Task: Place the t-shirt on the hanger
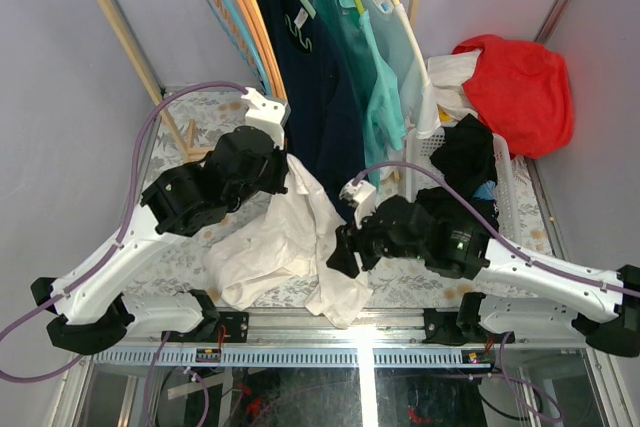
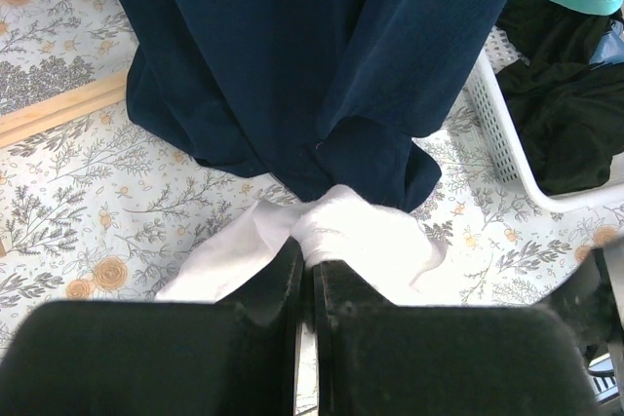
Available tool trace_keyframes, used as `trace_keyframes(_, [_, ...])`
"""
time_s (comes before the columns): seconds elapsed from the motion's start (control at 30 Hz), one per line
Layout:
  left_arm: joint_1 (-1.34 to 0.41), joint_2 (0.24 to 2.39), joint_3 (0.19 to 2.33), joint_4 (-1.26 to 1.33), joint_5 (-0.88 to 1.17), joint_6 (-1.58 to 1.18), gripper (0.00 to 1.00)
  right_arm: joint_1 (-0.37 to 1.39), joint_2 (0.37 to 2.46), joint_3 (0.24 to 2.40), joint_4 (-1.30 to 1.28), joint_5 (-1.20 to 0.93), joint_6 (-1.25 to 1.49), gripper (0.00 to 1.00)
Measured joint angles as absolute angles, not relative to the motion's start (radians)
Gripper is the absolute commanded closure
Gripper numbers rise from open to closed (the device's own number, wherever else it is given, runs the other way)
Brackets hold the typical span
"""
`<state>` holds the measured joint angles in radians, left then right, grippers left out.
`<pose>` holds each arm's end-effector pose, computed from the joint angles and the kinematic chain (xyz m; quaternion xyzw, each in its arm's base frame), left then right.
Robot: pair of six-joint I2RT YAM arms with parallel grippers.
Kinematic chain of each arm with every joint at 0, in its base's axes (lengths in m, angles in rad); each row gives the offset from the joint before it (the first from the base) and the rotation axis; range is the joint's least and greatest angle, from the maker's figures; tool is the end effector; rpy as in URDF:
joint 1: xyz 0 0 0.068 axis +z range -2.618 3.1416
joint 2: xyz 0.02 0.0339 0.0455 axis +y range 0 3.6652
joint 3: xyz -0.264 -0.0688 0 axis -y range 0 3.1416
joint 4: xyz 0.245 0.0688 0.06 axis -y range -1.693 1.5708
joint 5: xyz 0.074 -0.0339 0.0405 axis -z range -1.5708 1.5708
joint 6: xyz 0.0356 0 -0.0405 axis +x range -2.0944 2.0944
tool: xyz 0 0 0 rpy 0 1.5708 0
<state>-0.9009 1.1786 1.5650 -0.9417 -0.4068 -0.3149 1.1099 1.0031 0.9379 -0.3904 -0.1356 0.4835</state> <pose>0.1440 -0.1591 0.4491 0.1532 0.8477 -0.1271 0.4917 0.0956 0.2033 0.3319 -0.2949 0.7944 0.4177 0.3280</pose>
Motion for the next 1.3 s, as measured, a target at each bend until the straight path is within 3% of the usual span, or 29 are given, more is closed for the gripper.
trace_keyframes(0.23, [-0.901, 1.197, 1.576, -0.942, -0.407, -0.312, 1.00, 1.355, 1.119, 1.014, -0.397, 0.271, 0.505, 0.41])
trace_keyframes(0.4, [-0.901, 1.177, 1.563, -0.938, -0.407, -0.313, 1.00, 1.393, 1.210, 1.084, -0.393, 0.486, 0.517, 0.43])
trace_keyframes(0.83, [-0.901, 1.046, 1.461, -0.883, -0.377, -0.301, 1.00, 1.394, 1.366, 1.220, -0.340, 0.699, 0.580, 0.45])
trace_keyframes(0.97, [-0.901, 1.035, 1.436, -0.848, -0.347, -0.294, 1.00, 1.396, 1.424, 1.285, -0.373, 0.744, 0.608, 0.52])
trace_keyframes(1.2, [-0.901, 1.034, 1.415, -0.829, -0.317, -0.282, 1.00, 1.399, 1.480, 1.388, -0.506, 0.849, 0.682, 0.76])
trace_keyframes(1.3, [-0.901, 1.024, 1.407, -0.822, -0.316, -0.278, 1.00, 1.399, 1.495, 1.425, -0.573, 0.888, 0.709, 0.81])
